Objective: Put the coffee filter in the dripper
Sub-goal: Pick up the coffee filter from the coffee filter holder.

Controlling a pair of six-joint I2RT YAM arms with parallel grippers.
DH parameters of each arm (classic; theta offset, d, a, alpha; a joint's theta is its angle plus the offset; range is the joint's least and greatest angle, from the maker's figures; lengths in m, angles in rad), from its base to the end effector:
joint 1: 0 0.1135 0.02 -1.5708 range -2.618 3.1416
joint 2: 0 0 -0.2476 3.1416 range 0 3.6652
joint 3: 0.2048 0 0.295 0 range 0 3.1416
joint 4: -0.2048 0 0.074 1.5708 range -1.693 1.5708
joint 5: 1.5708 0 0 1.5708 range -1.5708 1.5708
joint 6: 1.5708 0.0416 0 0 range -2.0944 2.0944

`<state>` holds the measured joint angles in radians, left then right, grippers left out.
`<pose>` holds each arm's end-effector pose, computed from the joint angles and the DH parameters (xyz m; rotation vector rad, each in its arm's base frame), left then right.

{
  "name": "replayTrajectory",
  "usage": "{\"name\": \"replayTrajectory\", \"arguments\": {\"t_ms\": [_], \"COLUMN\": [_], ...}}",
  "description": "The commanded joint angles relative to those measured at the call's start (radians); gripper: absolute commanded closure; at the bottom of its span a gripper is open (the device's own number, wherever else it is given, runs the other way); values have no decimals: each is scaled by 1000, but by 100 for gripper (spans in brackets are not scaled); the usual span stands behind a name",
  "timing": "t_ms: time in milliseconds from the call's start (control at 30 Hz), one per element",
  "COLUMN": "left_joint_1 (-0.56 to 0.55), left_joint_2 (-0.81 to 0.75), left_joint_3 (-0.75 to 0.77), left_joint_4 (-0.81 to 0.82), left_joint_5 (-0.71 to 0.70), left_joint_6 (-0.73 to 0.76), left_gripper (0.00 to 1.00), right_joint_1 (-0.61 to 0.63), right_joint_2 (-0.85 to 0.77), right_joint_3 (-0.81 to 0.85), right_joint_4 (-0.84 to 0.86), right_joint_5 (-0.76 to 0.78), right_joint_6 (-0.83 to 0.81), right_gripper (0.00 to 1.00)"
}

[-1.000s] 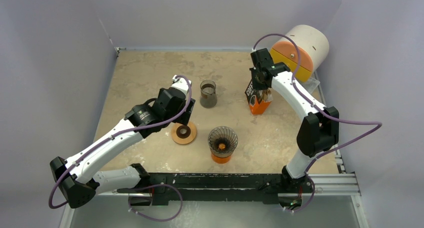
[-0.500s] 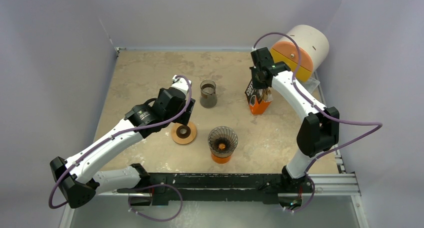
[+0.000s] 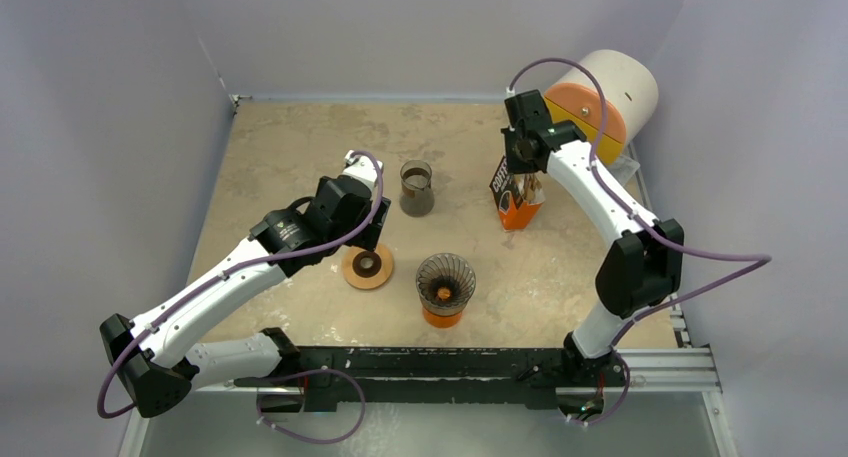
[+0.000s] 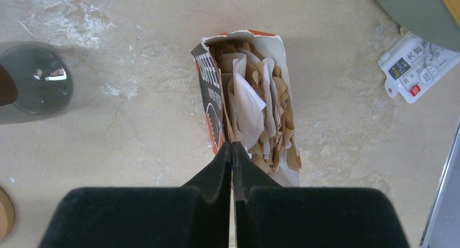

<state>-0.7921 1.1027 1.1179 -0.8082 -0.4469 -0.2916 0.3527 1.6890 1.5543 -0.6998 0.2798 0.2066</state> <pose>0.2055 -0.1827 0.3194 0.3557 2.2408 -0.0376 0.3981 0.1343 0.2956 -0.0444 2.3640 -0.0682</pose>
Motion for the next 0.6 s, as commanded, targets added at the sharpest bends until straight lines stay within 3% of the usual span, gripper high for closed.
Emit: {"name": "replayTrajectory", "arguments": {"t_ms": [0, 567], "left_joint_1": [7, 6], "left_joint_2": [3, -9], "left_joint_3": [5, 5], "left_joint_4": [15, 13], "left_joint_5": [-2, 2], "left_joint_6": [17, 16], "left_gripper": [22, 22], "right_joint_1": [1, 8], "right_joint_2": [-65, -147], "right_joint_3": [59, 101], "right_joint_4": [-10, -56], "right_joint_5": [31, 6], "right_joint_6": [-19, -36], "right_gripper": [100, 100]}}
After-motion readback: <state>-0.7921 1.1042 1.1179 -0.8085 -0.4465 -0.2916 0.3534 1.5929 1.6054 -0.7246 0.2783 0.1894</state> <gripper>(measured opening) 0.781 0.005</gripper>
